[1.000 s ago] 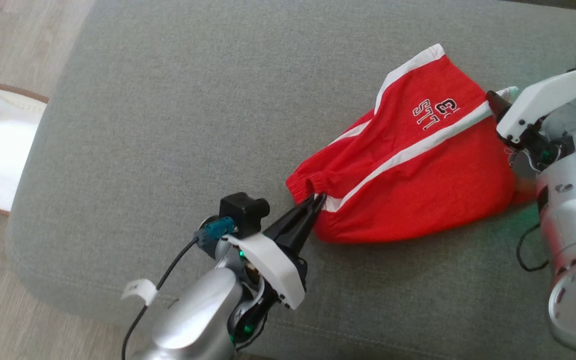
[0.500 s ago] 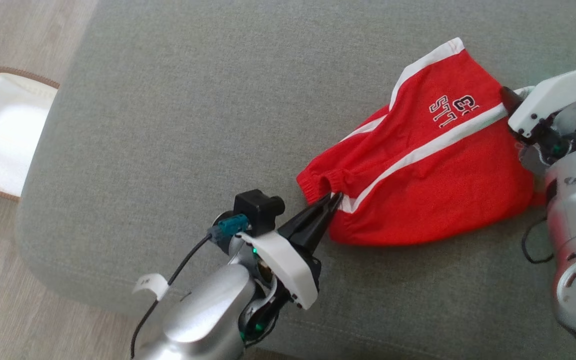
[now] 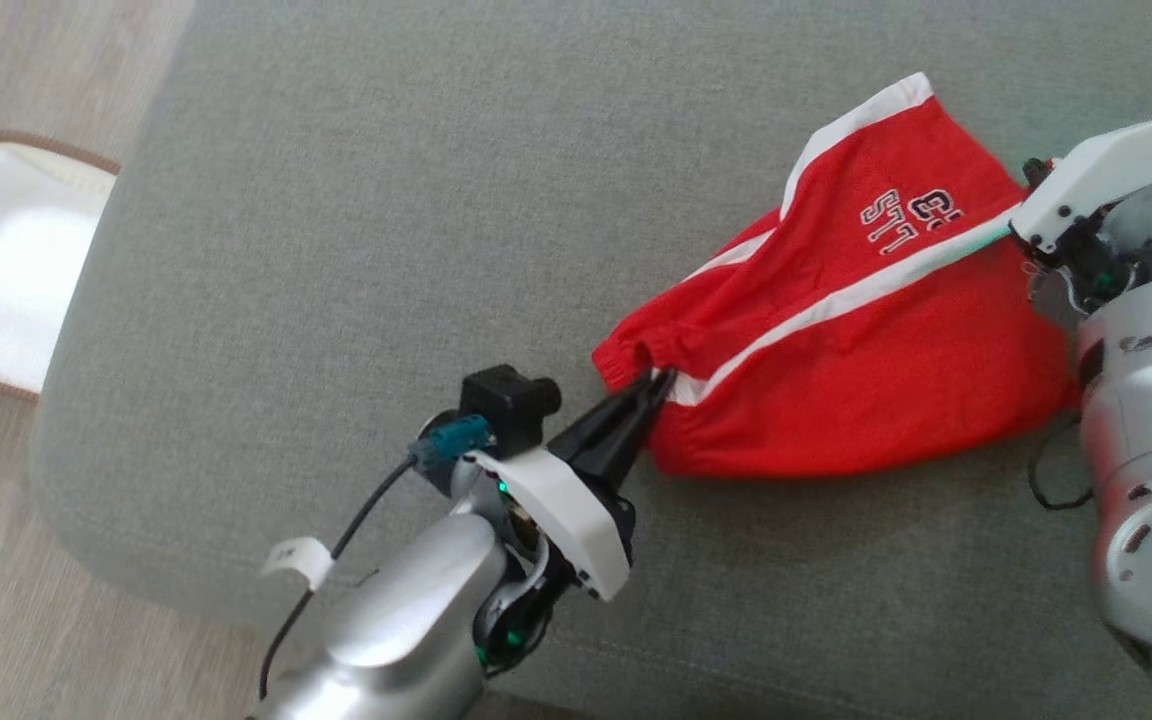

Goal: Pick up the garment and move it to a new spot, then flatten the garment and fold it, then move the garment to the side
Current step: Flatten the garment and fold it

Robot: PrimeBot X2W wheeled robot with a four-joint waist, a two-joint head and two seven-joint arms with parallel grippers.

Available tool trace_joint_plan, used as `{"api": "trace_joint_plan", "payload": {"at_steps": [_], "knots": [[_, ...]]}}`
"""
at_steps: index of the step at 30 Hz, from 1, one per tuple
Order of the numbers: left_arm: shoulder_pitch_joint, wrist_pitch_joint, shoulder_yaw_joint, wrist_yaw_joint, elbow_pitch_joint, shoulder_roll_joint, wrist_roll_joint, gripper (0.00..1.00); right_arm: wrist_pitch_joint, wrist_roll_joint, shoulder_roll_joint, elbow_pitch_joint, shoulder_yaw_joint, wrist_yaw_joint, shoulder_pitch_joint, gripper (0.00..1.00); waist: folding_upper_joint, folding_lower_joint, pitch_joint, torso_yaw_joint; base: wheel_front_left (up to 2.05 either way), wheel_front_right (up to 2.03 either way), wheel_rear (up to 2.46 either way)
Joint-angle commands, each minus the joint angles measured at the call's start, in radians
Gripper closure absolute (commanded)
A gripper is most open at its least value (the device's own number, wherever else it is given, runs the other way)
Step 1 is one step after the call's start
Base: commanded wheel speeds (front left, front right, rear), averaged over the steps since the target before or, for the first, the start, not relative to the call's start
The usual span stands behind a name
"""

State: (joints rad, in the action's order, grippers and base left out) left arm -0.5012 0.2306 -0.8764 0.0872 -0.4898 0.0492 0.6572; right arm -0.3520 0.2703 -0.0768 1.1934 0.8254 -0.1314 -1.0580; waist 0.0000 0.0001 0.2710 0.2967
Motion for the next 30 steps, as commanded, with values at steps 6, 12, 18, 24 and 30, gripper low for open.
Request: {"api": "trace_joint_plan", "payload": {"at_steps": [6, 12, 18, 24, 30], "knots": [[-0.057, 0.022, 0.093, -0.02, 0.043, 0.047, 0.007, 1.0, 0.102, -0.078, 0.019, 0.017, -0.032, 0.001, -0.099, 1.0, 0.0, -0.0001, -0.05, -0.046, 0.0, 0.0, 0.0], [-0.1, 0.027, 0.188, -0.051, 0.096, 0.133, 0.005, 1.0, 0.216, -0.207, 0.024, 0.055, -0.142, 0.001, -0.136, 1.0, 0.0, -0.0001, -0.117, -0.112, 0.0, 0.0, 0.0], [-0.178, 0.022, 0.276, -0.072, 0.146, 0.234, 0.006, 1.0, 0.288, -0.457, 0.026, 0.069, -0.364, 0.001, -0.209, 1.0, 0.0, -0.0001, -0.19, -0.183, 0.0, 0.0, 0.0], [-0.267, -0.007, 0.343, -0.079, 0.189, 0.311, 0.017, 1.0, 0.299, -0.779, 0.026, -0.165, -0.72, 0.001, -0.124, 1.0, 0.0, -0.0001, -0.278, -0.246, 0.0, 0.0, 0.0], [-0.306, -0.041, 0.396, -0.106, 0.275, 0.367, 0.034, 1.0, 0.279, -0.856, 0.004, -0.442, -0.857, 0.001, 0.015, 1.0, 0.0, -0.0001, -0.351, -0.295, 0.0, 0.0, 0.0]]}}
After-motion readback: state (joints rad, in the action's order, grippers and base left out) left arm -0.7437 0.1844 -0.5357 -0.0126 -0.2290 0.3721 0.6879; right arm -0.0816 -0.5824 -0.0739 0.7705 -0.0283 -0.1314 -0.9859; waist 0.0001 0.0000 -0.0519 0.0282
